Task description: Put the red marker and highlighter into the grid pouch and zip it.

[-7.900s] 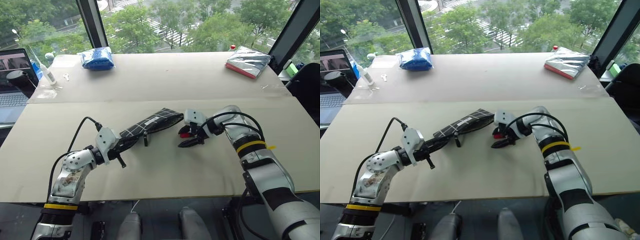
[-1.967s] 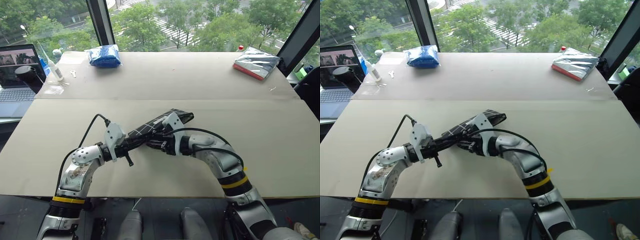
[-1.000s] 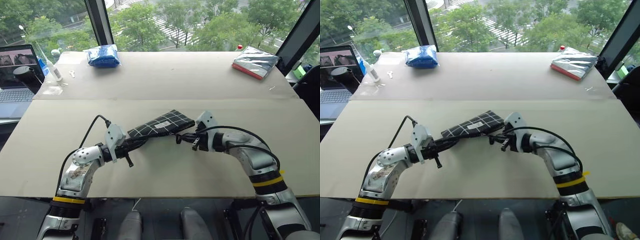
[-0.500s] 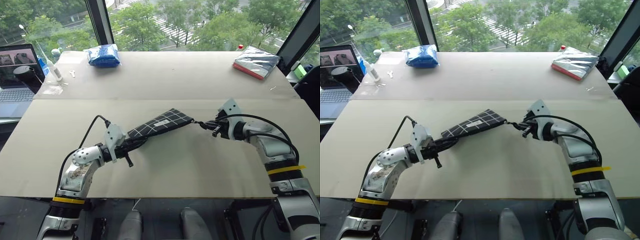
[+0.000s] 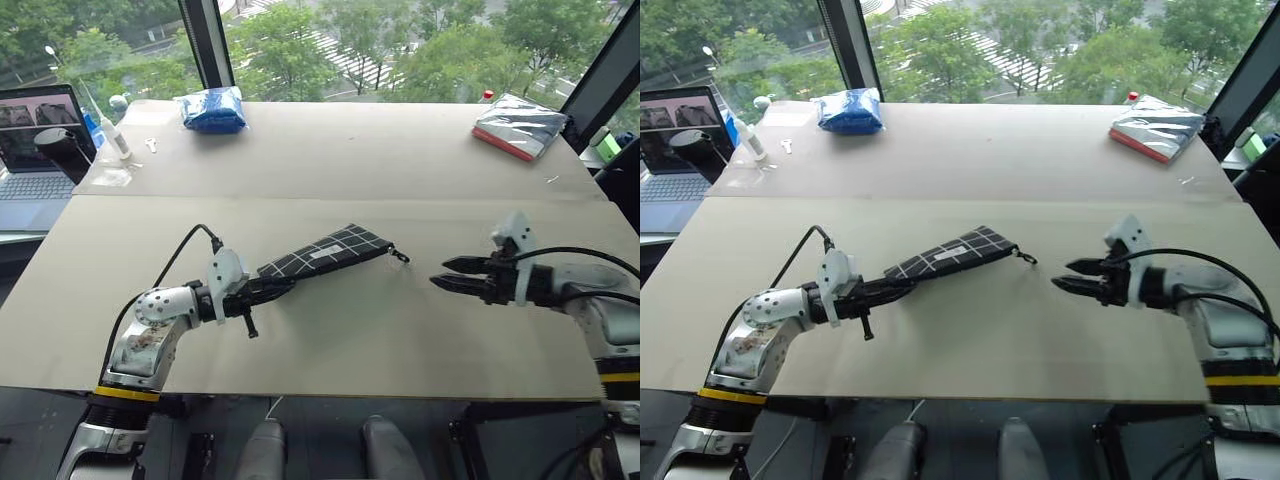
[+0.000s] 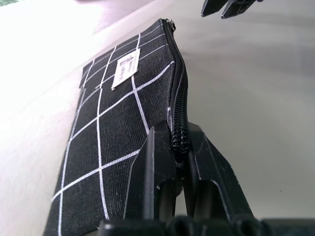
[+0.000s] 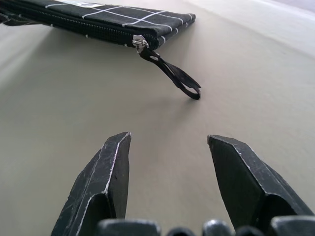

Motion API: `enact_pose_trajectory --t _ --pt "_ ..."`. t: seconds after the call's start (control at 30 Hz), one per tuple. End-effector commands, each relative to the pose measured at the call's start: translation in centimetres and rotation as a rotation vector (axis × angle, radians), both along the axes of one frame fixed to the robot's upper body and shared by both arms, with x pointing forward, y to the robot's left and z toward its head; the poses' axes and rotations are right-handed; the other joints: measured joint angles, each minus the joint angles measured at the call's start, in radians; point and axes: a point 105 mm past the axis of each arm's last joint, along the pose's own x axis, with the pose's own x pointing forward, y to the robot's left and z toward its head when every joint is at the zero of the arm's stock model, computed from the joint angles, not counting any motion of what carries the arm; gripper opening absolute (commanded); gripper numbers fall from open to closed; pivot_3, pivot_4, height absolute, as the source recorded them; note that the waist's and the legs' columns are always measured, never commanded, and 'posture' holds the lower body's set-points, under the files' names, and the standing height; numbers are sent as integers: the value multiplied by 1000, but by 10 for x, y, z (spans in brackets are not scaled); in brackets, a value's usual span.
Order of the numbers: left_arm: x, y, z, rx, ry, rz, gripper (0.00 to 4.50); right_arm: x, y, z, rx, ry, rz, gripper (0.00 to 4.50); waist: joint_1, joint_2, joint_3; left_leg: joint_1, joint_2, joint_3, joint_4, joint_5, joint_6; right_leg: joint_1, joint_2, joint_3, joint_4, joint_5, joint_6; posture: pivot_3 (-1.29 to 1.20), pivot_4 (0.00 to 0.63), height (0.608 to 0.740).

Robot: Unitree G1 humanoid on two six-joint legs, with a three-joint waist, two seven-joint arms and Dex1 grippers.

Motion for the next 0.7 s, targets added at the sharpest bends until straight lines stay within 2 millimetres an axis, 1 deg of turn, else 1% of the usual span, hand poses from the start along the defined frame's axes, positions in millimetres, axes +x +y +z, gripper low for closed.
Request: enact_pose_trajectory --t 0.03,0.13,0.23,0.33,0.4,0.47,0.5,0.53,0.57,0.6,0.63,0.7 --pt "-3 -10 13 29 -88 -114 0 -21 0 21 31 -73 70 2778 -3 0 0 0 0 0 0 0 0 0 0 0 0 0 0 0 150 740" --pt "-3 -16 12 61 -110 -172 0 -34 1 20 50 -67 84 2778 -7 0 0 0 0 0 0 0 0 0 0 0 0 0 0 0 150 740" --pt "1 -19 -9 175 -142 -237 0 -43 9 19 91 -74 82 2778 -4 0 0 1 0 0 0 0 0 1 0 0 0 0 0 0 150 740" --pt "13 -18 -15 177 -157 -214 0 -47 16 21 110 -83 83 2778 -4 -1 0 1 0 0 1 0 0 1 0 0 0 0 0 0 150 740" --pt "24 -17 -15 173 -186 -177 0 -48 15 26 128 -101 68 2778 -1 -1 1 0 0 0 1 0 0 1 0 0 0 0 1 0 150 740" --pt "32 -15 -14 173 -225 -141 814 -47 13 32 145 -120 50 2819 2 -2 1 0 0 0 2 0 0 1 0 0 0 0 1 0 150 740" --pt "32 -15 -12 151 -214 -145 948 -46 11 34 145 -127 37 2819 2 -2 1 0 0 0 2 0 0 1 0 0 0 0 2 0 150 740" --pt "31 -16 -11 134 -204 -153 1313 -46 9 35 144 -129 28 2819 2 -2 1 0 0 0 2 0 0 1 0 0 0 1 2 0 150 740" --pt "31 -16 -9 114 -203 -149 1875 -44 7 35 136 -132 17 2819 2 -2 1 0 0 0 2 0 0 1 0 0 0 1 2 0 150 740" --pt "29 -17 -6 91 -194 -144 2141 -43 4 36 129 -134 8 2819 1 -2 1 0 0 0 2 0 0 1 0 0 0 1 2 0 150 740" --pt "28 -17 -5 78 -191 -139 2524 -43 3 36 126 -135 3 2819 1 -2 1 0 0 0 2 0 0 1 0 0 0 1 2 0 150 740" --pt "14 -18 -3 51 -121 -180 3194 -40 0 36 117 -135 -7 2819 -2 -2 1 0 0 0 2 0 0 1 0 0 0 1 2 0 150 740"
